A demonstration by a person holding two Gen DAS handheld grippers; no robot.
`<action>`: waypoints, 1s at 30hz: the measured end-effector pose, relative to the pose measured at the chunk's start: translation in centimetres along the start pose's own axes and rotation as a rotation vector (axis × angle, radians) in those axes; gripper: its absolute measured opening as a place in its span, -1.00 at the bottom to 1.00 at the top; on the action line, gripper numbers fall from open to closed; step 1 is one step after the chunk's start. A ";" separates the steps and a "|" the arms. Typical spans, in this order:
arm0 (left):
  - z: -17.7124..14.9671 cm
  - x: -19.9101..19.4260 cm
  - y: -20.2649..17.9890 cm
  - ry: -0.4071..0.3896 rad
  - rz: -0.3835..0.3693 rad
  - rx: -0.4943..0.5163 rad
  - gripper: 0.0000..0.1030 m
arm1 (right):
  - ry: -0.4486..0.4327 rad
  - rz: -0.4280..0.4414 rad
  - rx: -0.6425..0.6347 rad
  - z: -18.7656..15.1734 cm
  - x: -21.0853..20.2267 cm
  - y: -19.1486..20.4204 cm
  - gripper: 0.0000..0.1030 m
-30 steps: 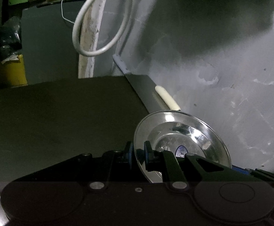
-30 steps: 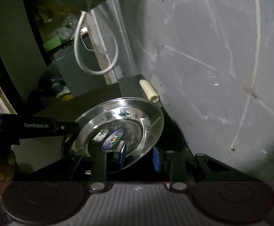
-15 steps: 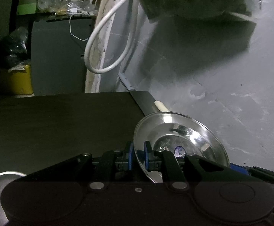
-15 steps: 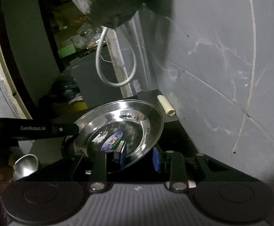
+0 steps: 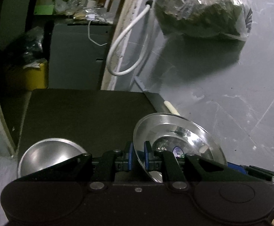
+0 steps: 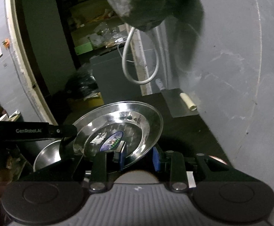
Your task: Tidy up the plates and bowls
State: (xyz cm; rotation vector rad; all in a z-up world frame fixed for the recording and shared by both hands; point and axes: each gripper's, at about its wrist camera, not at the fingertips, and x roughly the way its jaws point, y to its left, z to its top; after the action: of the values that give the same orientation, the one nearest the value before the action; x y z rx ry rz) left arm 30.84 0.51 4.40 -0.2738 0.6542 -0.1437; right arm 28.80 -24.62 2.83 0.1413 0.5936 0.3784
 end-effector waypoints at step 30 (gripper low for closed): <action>-8.8 -7.4 3.9 0.112 0.068 -0.076 -0.75 | 0.175 0.084 -0.106 -7.1 -5.3 6.0 -0.37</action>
State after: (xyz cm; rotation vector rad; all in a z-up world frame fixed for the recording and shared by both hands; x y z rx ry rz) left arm 19.77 4.03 0.86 -0.3179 0.7800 -0.0694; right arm 18.84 -21.00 1.17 0.0315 0.7403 0.5064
